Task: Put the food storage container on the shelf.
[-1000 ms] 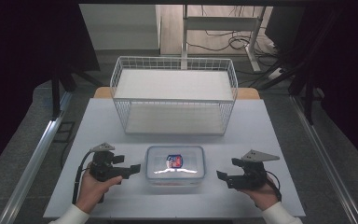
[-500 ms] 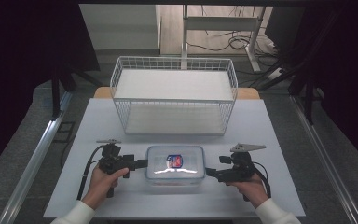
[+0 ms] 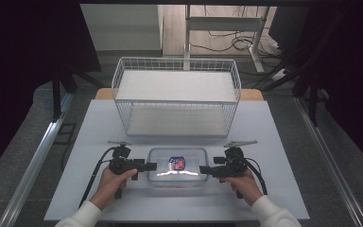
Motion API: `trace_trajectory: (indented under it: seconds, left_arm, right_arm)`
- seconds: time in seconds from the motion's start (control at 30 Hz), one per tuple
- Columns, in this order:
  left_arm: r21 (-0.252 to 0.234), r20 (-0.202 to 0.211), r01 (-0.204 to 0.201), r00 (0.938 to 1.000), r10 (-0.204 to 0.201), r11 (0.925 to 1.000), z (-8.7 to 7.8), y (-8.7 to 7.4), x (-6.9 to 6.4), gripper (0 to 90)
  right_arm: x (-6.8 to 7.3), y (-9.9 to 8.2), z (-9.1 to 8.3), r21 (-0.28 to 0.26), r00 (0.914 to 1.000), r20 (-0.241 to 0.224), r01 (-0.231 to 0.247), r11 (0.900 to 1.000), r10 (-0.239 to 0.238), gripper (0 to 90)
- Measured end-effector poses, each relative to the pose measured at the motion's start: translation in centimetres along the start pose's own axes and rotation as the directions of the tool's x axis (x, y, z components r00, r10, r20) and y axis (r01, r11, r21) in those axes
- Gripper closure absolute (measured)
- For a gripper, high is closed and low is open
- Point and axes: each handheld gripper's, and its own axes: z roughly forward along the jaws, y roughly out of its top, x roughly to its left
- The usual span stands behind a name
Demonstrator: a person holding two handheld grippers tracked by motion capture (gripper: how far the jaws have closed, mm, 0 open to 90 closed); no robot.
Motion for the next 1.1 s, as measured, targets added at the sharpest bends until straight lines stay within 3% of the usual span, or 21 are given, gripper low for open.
trace_trajectory:
  seconds: [0.17,0.33,0.47,0.7,0.83,0.93,1.1]
  left_arm:
    - [0.009,0.035,0.007,0.9994,-0.007,0.9999,0.3,-0.1,-0.1,17.5]
    - [0.026,0.054,0.005,0.9985,-0.007,0.9997,0.5,-0.2,-0.2,21.8]
    - [0.027,0.053,0.006,0.9986,-0.007,0.9996,0.3,-0.1,-0.2,25.8]
    - [0.016,0.047,0.026,0.9986,-0.026,0.9996,-0.2,-0.3,-0.5,32.5]
    - [-0.012,0.04,0.027,0.9989,-0.026,0.9996,-0.7,-0.7,-1.0,37.8]
    - [-0.027,0.038,0.026,0.999,-0.025,0.9993,-1.1,-1.1,-1.5,41.8]
    - [-0.032,0.014,-0.021,0.9997,0.022,0.9993,-1.7,-1.7,-2.5,44.4]
  right_arm:
    - [-0.7,0.2,1.1,0.019,0.9951,-0.054,-0.082,0.9965,0.083,8.7]
    - [-0.9,0.3,1.9,0.046,0.9881,-0.097,-0.116,0.9922,0.12,11.0]
    - [-0.8,0.2,2.0,0.064,0.9854,-0.11,-0.123,0.9903,0.13,18.6]
    - [-1.1,0.0,1.0,0.052,0.9712,-0.113,-0.205,0.9774,0.21,36.0]
    - [-0.7,-0.1,0.4,0.034,0.9692,-0.116,-0.215,0.9761,0.217,41.6]
    - [-0.2,-0.4,-0.2,0.015,0.9733,-0.111,-0.2,0.9796,0.201,44.6]
    - [0.8,-0.9,-0.9,-0.009,0.975,-0.099,-0.201,0.9796,0.199,48.1]
